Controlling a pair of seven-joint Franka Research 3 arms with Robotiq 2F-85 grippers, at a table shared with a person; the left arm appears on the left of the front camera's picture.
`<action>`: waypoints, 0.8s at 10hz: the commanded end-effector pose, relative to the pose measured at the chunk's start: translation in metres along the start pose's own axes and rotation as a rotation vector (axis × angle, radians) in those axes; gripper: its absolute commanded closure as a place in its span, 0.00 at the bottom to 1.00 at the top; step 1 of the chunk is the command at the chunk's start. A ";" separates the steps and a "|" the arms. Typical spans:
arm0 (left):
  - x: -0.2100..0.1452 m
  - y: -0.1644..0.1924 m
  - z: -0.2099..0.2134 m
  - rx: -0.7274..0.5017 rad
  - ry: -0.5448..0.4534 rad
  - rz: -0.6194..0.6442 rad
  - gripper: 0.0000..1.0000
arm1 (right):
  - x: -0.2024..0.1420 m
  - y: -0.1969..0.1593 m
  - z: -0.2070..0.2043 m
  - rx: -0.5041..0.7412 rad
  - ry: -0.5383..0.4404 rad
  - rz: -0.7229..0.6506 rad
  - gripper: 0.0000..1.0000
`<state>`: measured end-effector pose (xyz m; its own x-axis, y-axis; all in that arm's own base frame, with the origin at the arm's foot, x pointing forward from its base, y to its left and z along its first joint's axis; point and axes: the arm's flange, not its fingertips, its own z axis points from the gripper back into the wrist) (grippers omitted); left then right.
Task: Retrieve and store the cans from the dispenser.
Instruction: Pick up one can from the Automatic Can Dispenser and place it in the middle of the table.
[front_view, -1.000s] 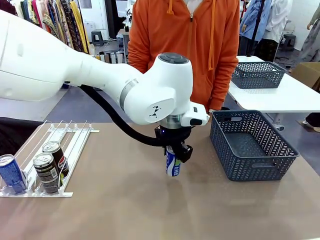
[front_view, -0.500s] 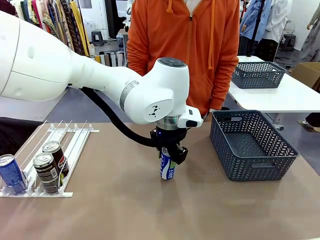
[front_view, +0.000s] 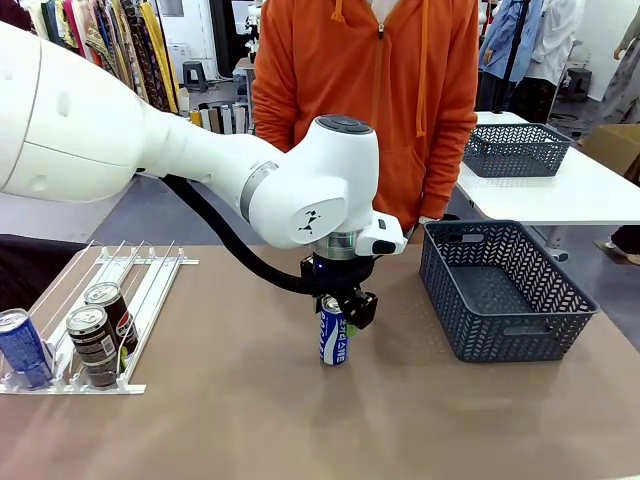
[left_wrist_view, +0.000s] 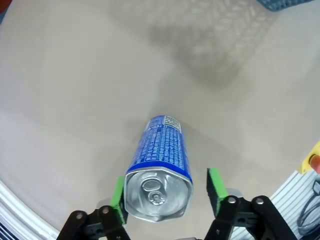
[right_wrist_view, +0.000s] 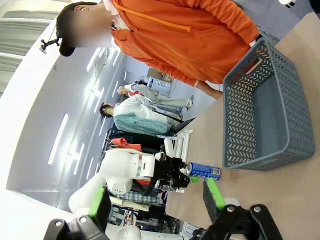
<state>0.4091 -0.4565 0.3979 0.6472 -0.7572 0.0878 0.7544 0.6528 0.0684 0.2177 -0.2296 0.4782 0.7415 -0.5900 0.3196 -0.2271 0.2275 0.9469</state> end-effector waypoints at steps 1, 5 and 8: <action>-0.006 0.002 0.014 -0.020 -0.023 -0.006 0.00 | 0.003 0.003 -0.001 0.025 -0.018 0.015 0.00; -0.090 0.053 0.149 -0.194 -0.160 -0.076 0.00 | 0.003 0.003 -0.001 0.025 -0.018 0.015 0.00; -0.207 0.160 0.204 -0.414 -0.317 0.013 0.00 | 0.003 0.003 -0.001 0.025 -0.018 0.015 0.00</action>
<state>0.3720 -0.2531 0.6123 0.6040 -0.6983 0.3840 0.7960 0.5522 -0.2479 0.2177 -0.2300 0.4781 0.7414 -0.5906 0.3186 -0.2259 0.2274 0.9472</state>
